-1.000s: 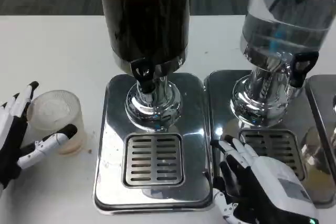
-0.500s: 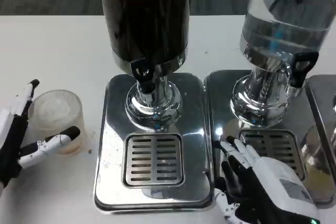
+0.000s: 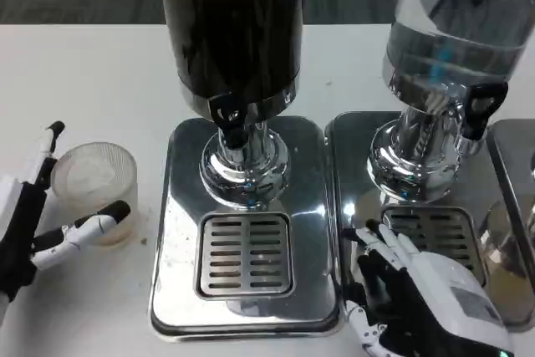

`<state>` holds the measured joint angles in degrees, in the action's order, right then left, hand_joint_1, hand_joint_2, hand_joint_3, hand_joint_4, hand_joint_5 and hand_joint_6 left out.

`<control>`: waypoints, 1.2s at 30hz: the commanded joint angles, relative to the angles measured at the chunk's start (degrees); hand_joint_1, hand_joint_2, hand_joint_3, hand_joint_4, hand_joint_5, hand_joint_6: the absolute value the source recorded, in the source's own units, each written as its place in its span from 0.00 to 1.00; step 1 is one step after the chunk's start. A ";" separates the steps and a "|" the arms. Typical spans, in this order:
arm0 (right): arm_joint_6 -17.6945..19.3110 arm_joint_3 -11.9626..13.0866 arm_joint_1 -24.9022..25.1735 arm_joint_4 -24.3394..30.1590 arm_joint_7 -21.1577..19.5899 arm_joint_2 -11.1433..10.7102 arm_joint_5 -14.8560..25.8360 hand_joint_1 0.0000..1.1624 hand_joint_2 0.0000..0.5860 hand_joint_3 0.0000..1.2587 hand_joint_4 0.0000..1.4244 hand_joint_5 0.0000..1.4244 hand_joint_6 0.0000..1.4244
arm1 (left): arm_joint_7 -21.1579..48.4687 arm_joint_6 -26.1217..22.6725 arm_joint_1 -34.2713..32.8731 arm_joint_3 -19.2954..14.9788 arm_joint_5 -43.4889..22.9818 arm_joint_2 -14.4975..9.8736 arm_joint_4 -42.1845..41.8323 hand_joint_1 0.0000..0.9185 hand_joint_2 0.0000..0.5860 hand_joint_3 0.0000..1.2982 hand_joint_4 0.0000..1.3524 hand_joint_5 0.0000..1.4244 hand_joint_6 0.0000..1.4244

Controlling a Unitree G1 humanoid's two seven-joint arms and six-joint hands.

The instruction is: Grasp the cup under the faucet to collect the drink, then remove the cup.

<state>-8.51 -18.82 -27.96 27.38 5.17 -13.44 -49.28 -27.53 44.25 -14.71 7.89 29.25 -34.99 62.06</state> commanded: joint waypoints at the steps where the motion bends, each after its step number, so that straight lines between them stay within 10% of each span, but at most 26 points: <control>1: -0.63 0.64 -0.17 0.79 1.27 -0.57 0.95 0.41 1.00 0.09 0.01 0.00 0.06 | -0.74 1.36 -0.93 0.61 -0.30 1.14 1.56 0.25 0.27 0.00 0.00 0.16 0.18; 23: -0.12 1.94 -1.18 1.58 1.64 -2.18 4.12 0.40 1.00 0.10 0.05 0.00 0.05 | -9.13 4.51 -0.46 1.61 0.78 2.85 2.99 0.32 0.38 0.20 0.23 0.43 0.48; 36: -0.19 1.65 0.38 1.14 1.77 -2.18 4.58 0.40 1.00 0.09 0.06 0.00 0.05 | -10.07 5.40 0.00 1.43 0.40 2.86 2.70 0.30 0.39 0.20 0.24 0.44 0.49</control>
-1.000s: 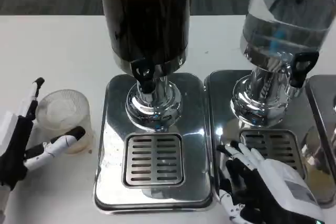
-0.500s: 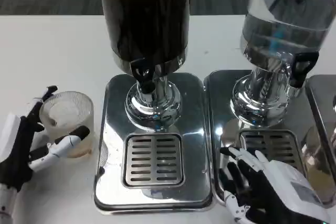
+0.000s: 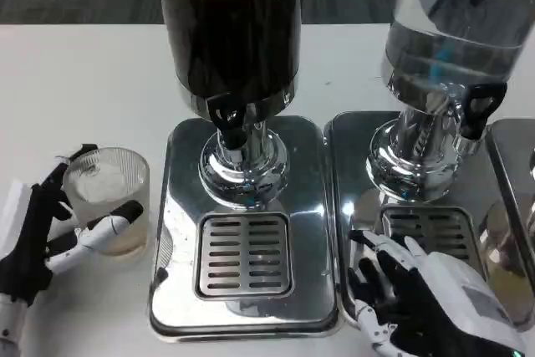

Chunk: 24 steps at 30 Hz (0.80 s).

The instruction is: Grasp the cup under the faucet to collect the drink, then remove the cup.

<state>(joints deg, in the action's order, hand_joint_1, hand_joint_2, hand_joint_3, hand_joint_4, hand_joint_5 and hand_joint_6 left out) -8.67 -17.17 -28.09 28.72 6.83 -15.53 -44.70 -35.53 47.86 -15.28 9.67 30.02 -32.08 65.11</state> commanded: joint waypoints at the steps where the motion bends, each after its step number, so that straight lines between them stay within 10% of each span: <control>1: -0.04 -0.05 0.52 -0.13 0.09 -0.12 -0.11 0.40 1.00 0.09 0.06 0.00 0.05 | -2.19 1.92 0.65 -0.39 -0.40 -0.09 -0.43 0.30 0.39 0.20 0.24 0.44 0.49; 24: -0.18 -0.17 0.09 0.72 0.29 0.02 0.42 0.41 1.00 0.09 0.07 0.00 0.05 | -0.93 7.72 4.44 -2.79 -1.43 0.05 -8.37 0.29 0.38 0.22 0.26 0.45 0.52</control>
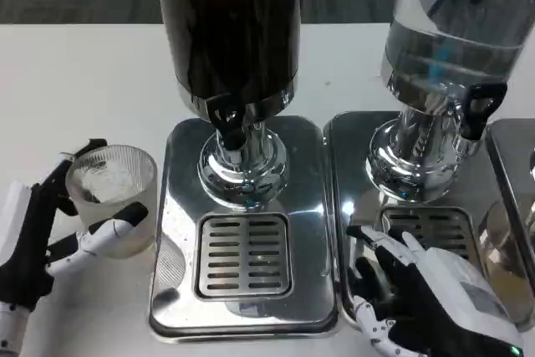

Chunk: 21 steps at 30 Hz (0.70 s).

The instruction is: Grasp the cup under the faucet to collect the drink, then remove the cup.

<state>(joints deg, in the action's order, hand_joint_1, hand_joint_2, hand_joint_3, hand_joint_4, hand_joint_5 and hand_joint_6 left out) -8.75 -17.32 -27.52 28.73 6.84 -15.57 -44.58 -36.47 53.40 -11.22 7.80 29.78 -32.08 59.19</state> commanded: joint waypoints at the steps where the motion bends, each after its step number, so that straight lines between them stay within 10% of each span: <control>1: -0.10 -0.06 -0.48 0.72 0.25 0.08 0.27 0.41 1.00 0.09 0.07 0.00 0.05 | 0.32 2.38 0.49 -0.98 -1.28 0.18 -2.98 0.29 0.38 0.22 0.26 0.46 0.52; 21: -0.06 -0.10 -0.90 0.86 -0.36 0.97 -0.36 0.41 1.00 0.09 0.07 0.00 0.05 | 5.09 3.68 -1.04 -0.08 -0.83 2.77 -4.62 0.29 0.37 0.22 0.27 0.46 0.52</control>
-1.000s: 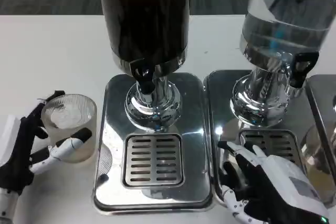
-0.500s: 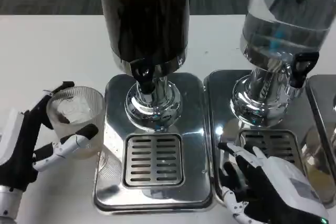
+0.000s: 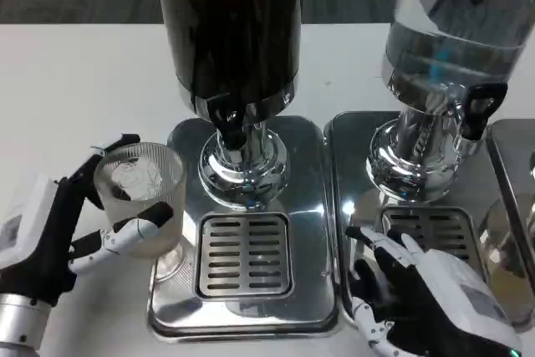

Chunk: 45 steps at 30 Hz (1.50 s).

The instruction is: Grasp the cup under the faucet to collect the drink, then remove the cup.

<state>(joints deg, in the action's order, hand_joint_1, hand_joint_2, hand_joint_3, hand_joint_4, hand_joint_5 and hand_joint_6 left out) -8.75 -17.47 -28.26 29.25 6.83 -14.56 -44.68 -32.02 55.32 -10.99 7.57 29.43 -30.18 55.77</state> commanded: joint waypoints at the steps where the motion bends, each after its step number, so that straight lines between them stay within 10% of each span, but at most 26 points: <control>1: -0.08 0.04 -0.20 0.31 -0.40 0.03 -0.29 0.41 1.00 0.09 0.07 0.00 0.05 | 0.89 1.79 -1.39 0.26 -0.39 0.98 -1.19 0.29 0.37 0.22 0.27 0.46 0.52; 45: -0.58 -0.76 -0.43 -0.27 -1.69 2.38 -0.90 0.42 1.00 0.09 0.07 0.00 0.05 | 13.62 2.68 -7.85 7.27 0.85 4.00 2.00 0.27 0.34 0.26 0.30 0.47 0.53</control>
<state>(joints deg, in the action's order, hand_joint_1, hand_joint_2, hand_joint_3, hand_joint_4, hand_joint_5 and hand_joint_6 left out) -9.08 -18.29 -28.99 29.24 5.55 -12.14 -45.63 -19.20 56.93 -18.33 14.37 29.85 -25.81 57.88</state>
